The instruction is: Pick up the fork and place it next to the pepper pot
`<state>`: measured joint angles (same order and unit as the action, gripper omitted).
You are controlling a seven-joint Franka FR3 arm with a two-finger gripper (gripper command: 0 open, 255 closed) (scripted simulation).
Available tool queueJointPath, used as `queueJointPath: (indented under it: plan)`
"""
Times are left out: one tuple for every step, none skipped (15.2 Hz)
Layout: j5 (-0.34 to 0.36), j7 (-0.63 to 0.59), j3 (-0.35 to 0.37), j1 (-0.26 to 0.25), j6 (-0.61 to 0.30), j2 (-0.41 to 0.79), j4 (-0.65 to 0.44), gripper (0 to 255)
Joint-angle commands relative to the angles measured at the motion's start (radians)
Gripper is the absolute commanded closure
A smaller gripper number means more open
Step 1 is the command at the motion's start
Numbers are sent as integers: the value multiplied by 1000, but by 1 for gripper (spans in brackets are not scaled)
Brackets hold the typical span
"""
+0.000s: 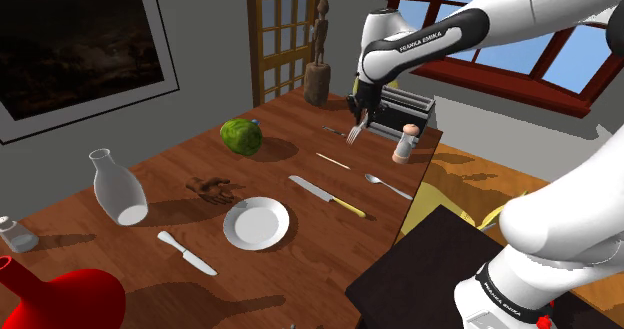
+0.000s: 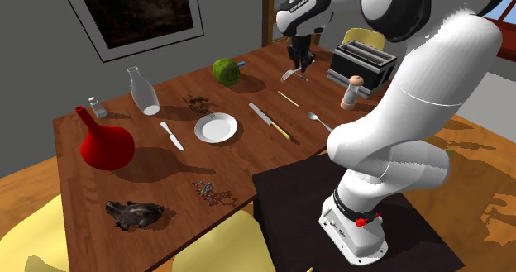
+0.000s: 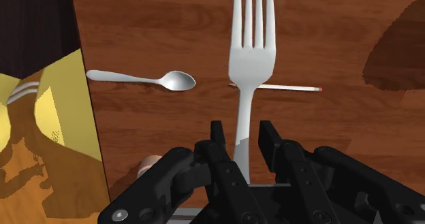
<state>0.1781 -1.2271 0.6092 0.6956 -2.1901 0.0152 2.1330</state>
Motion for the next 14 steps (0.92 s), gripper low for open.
queueJointPath:
  plan:
    - [21,32,-20,19,12,37,-48,255]
    - [32,45,-29,28,15,57,-69,255]
    - [43,59,-39,36,18,78,-91,255]
    - [54,72,-48,44,22,99,-115,255]
    - [64,85,-57,51,27,120,-140,255]
    - [75,99,-66,58,32,142,-166,255]
    - [85,112,-75,64,38,165,-193,255]
    - [94,125,-83,70,45,188,-222,255]
    - [104,138,-92,75,52,212,-252,255]
    - [113,151,-100,80,60,237,-284,255]
    - [121,165,-108,84,68,262,-317,255]
    - [130,178,-116,87,78,287,-351,255]
    - [138,192,-124,90,88,313,-387,255]
    - [145,205,-132,93,99,340,-425,255]
